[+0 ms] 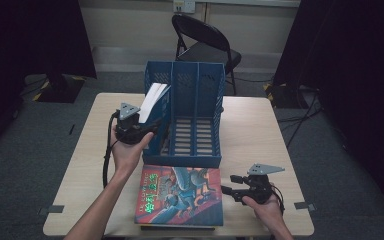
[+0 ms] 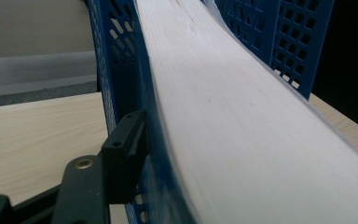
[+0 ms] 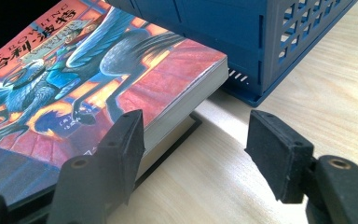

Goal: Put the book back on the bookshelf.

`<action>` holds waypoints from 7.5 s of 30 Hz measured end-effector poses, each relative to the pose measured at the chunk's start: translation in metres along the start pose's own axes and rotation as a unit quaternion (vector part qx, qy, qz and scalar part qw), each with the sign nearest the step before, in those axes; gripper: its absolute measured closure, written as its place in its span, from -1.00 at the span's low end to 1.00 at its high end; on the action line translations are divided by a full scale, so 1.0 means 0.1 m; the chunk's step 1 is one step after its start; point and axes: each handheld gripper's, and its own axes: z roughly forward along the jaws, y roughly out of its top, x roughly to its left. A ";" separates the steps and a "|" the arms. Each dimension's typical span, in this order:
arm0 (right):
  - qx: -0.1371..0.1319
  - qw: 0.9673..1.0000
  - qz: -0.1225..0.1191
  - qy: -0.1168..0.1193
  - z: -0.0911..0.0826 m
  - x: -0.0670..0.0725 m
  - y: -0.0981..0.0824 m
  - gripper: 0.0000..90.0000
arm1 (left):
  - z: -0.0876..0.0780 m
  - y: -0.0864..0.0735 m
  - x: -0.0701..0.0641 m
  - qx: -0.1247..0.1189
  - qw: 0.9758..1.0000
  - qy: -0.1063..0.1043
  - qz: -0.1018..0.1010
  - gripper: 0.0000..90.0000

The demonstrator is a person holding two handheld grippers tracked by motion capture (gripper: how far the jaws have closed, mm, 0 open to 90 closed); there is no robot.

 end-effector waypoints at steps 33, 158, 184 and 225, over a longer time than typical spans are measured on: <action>-0.001 1.000 0.000 0.000 -0.01 0.00 0.00 -0.19 | -0.13 0.21 0.13 0.059 0.998 -0.022 -0.016 -0.23; 0.013 1.000 0.011 0.013 -0.01 -0.05 -0.06 -0.19 | 1.07 1.22 0.18 0.382 0.912 0.122 -0.084 0.33; 0.016 1.000 0.009 0.009 0.01 -0.03 -0.06 -0.19 | 0.66 0.93 0.15 0.303 0.949 0.073 -0.039 0.01; 0.017 1.000 0.009 0.007 0.02 -0.03 -0.06 -0.20 | 0.40 0.22 0.25 0.144 0.989 0.012 0.006 0.05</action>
